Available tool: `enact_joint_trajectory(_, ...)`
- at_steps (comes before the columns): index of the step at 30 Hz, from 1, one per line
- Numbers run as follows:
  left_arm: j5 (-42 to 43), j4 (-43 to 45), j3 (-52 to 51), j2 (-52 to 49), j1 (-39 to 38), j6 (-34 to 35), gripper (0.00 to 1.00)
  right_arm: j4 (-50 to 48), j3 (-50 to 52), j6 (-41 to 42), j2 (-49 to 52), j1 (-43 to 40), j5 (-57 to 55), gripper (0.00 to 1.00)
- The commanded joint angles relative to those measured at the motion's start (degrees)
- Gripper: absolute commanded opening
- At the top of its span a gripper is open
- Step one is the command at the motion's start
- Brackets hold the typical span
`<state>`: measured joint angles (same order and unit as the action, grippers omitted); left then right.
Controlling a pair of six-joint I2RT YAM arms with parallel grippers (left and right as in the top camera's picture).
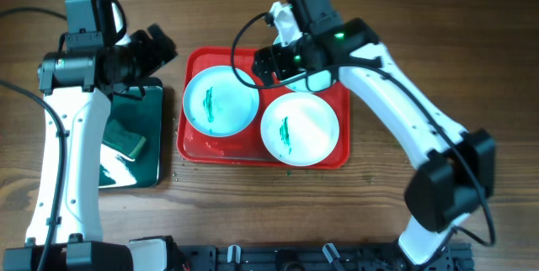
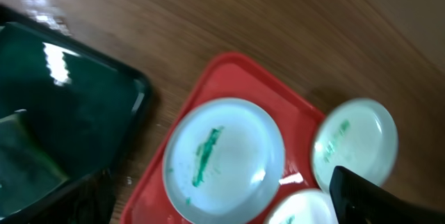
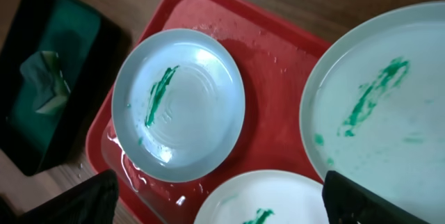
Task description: Clean dirty plates on tray and stack at the side
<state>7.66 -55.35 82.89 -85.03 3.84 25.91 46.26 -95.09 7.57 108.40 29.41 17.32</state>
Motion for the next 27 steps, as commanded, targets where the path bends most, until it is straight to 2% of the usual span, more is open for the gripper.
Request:
enact_joint_trajectory(1, -9.3, -1.9, 1.3, -0.3, 0.2, 6.8, 0.91, -0.9, -0.9, 5.9, 4.6, 1.0, -1.4, 1.0)
enact_joint_trajectory(3, -9.5, -3.5, 1.3, -0.3, 0.2, 6.8, 0.89, -1.2, -0.9, 7.7, 4.8, 1.0, -1.4, 1.0)
enact_joint_trajectory(4, -10.1, -4.7, 1.3, -0.3, 0.2, 6.8, 0.89, -2.2, -0.9, 7.8, 4.9, 1.0, -1.4, 0.92)
enact_joint_trajectory(5, -10.8, -5.8, 1.3, -0.3, 0.3, 6.8, 0.88, -3.3, -0.9, 7.7, 4.9, 1.0, -1.4, 0.58)
enact_joint_trajectory(6, -11.3, -6.4, 1.2, -0.3, 0.3, 6.8, 0.88, -3.9, -0.9, 7.4, 4.9, 1.0, -1.5, 0.45)
enact_joint_trajectory(7, -11.7, -6.6, 1.0, -0.3, 0.3, 6.8, 0.88, -4.2, -0.9, 7.3, 5.1, 1.0, -2.1, 0.44)
enact_joint_trajectory(9, -11.7, -6.9, 0.2, -0.3, 0.3, 6.8, 0.88, -4.1, -0.9, 5.5, 5.7, 1.0, -2.5, 0.6)
enact_joint_trajectory(11, -12.0, -6.3, -1.2, -0.3, 0.3, 7.8, 0.89, -3.5, -0.9, 4.3, 6.2, 1.0, -2.5, 0.66)
enact_joint_trajectory(16, -12.1, -5.5, -3.2, -0.3, 0.2, 10.2, 0.85, -3.5, -0.9, 4.5, 6.5, 1.6, -4.3, 0.64)
enact_joint_trajectory(22, -12.3, -7.1, -3.2, -0.3, 0.2, 10.3, 0.85, -5.2, -0.9, 4.3, 6.6, 2.6, -6.7, 0.61)
enact_joint_trajectory(25, -12.3, -7.5, -3.4, -0.3, 0.2, 10.6, 0.84, -7.0, -0.9, 3.0, 6.8, 3.4, -8.0, 0.58)
enact_joint_trajectory(27, -12.3, -7.4, -4.3, -0.3, 0.2, 10.6, 0.82, -8.6, -0.9, 2.5, 7.9, 4.3, -9.3, 0.53)
